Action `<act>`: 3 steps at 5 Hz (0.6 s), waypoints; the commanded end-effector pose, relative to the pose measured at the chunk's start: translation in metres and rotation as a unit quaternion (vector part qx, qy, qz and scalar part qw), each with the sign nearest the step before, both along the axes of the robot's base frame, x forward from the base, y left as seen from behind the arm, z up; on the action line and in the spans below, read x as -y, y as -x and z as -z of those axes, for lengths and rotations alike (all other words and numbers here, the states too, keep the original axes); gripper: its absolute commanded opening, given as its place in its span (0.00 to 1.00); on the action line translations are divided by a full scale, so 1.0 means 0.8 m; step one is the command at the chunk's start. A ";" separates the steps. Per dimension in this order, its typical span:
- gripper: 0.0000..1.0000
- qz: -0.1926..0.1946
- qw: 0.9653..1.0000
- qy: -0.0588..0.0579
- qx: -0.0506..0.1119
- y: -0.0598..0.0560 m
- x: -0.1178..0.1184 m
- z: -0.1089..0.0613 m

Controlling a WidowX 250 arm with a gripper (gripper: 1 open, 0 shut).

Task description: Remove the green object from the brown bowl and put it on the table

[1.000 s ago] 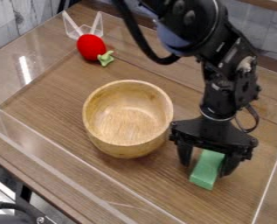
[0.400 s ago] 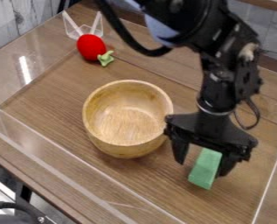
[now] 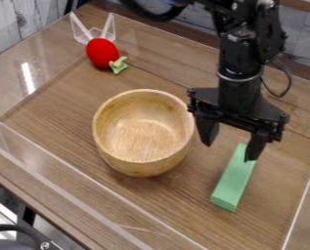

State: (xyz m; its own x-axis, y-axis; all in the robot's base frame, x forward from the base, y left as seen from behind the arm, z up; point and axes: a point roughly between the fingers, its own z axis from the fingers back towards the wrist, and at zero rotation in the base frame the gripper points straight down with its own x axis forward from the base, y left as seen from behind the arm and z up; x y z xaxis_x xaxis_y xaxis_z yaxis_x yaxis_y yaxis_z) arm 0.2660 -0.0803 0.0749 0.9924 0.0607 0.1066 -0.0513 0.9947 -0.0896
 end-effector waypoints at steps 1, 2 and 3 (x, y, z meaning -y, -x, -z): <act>1.00 -0.011 1.000 0.004 0.013 -0.018 0.001 -0.002; 1.00 -0.025 1.000 0.004 0.005 -0.026 0.001 0.010; 1.00 -0.036 0.999 0.002 0.000 -0.032 -0.010 0.003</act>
